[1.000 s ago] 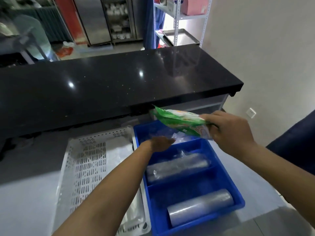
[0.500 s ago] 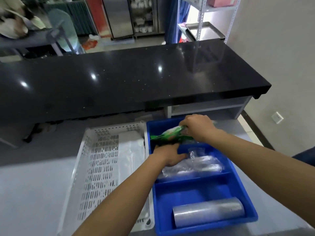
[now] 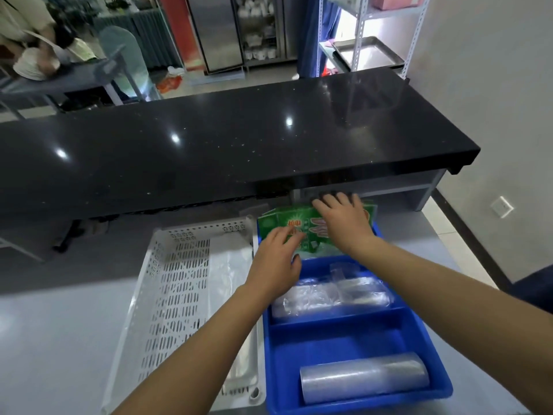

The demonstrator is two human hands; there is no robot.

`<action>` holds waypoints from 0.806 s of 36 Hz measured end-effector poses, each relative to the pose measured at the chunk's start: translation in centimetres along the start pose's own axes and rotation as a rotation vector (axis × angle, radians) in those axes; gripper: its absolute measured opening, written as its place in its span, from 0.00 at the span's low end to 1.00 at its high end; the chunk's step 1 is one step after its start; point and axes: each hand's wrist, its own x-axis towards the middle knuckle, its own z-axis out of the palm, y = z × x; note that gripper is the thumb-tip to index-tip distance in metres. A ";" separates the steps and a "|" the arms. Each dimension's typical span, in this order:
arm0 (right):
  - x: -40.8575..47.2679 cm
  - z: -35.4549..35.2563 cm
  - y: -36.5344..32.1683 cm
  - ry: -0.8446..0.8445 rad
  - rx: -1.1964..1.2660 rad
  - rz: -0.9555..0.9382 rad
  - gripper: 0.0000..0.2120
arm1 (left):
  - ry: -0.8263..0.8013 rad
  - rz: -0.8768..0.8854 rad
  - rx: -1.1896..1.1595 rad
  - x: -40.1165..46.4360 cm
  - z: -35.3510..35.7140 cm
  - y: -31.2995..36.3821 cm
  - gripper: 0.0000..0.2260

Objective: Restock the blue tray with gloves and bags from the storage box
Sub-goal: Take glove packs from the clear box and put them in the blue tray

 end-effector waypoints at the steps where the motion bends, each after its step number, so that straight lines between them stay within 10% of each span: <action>1: -0.8 0.4 -0.2 0.051 -0.007 0.018 0.34 | 0.002 -0.007 0.041 0.2 0.3 -0.2 0.24; 11: -4.7 4.5 1.9 -0.104 0.217 0.258 0.29 | -0.087 -0.147 0.280 3.3 2.4 -2.0 0.31; 29: -2.8 4.2 4.7 -0.223 0.277 0.081 0.27 | -0.170 -0.232 0.221 3.6 4.0 -3.1 0.33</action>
